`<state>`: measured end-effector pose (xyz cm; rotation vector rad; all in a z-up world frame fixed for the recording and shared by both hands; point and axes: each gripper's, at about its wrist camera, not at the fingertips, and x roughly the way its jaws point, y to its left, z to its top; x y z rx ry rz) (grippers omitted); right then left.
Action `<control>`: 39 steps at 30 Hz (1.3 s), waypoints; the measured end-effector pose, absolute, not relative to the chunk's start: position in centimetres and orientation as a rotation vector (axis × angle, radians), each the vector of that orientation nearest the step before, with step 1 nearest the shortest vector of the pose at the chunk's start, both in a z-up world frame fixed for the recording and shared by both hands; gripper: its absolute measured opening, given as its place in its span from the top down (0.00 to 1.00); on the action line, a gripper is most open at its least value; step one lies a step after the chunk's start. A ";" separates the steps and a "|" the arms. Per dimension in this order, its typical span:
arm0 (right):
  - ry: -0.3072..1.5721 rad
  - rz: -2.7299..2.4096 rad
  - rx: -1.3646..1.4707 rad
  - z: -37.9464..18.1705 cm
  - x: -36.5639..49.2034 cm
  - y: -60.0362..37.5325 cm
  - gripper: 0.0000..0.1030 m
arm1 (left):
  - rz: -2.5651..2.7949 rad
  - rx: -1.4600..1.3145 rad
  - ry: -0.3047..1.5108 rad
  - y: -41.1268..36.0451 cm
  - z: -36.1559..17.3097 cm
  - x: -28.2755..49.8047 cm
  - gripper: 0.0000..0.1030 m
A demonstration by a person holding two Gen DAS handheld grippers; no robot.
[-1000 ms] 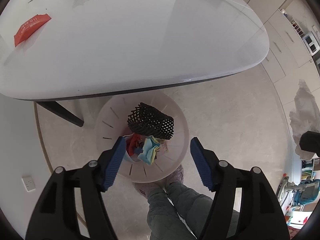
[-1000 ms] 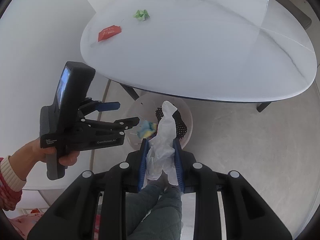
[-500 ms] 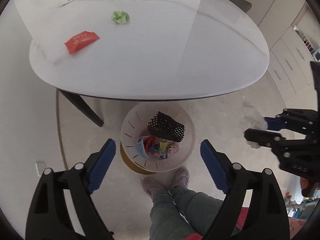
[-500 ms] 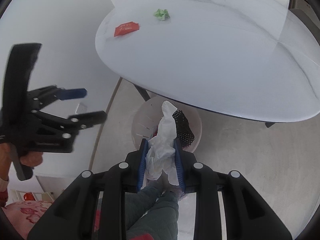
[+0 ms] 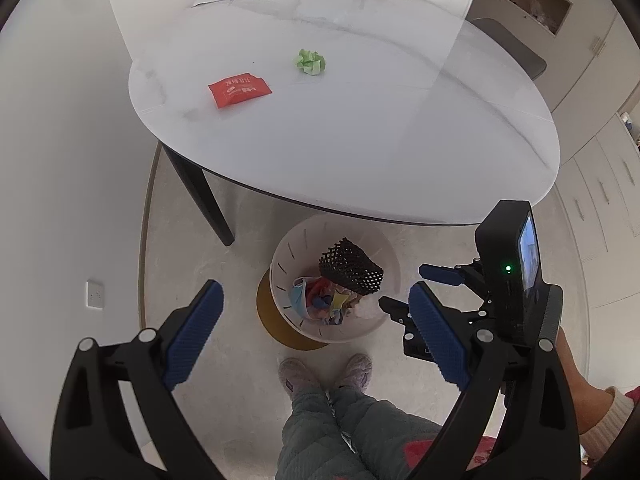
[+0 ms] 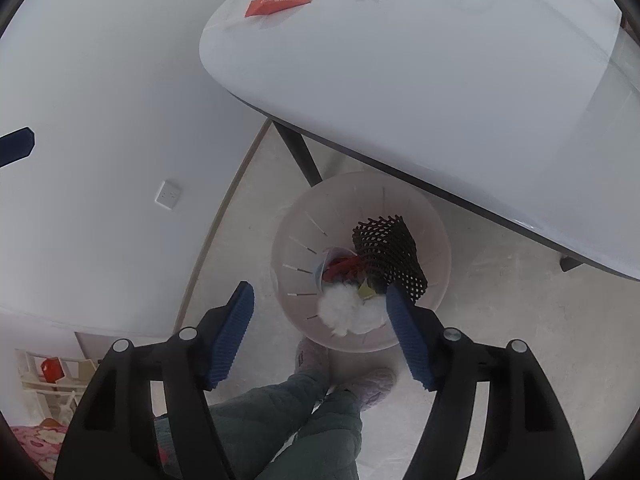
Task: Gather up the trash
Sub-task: 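Move both tools back over the table toward the red packet and green paper, then grasp the red snack packet with the left tool while the right tool grasps the green paper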
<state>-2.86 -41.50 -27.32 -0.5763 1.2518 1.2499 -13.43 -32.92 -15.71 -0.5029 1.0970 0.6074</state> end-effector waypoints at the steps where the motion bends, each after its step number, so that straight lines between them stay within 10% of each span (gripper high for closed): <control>1: 1.255 1.244 -0.579 -27.3 -2.8 -41.4 0.30 | 0.614 -0.507 1.093 -32.8 -15.7 -13.4 0.13; 15: 1.056 1.182 -0.506 -15.5 -1.4 -44.1 0.03 | 0.630 -0.452 1.009 -31.3 -11.0 -13.2 0.10; 39: 0.980 0.728 -0.179 -10.9 -2.6 -32.2 0.02 | 0.245 -0.187 1.051 -12.0 -15.3 -10.5 0.08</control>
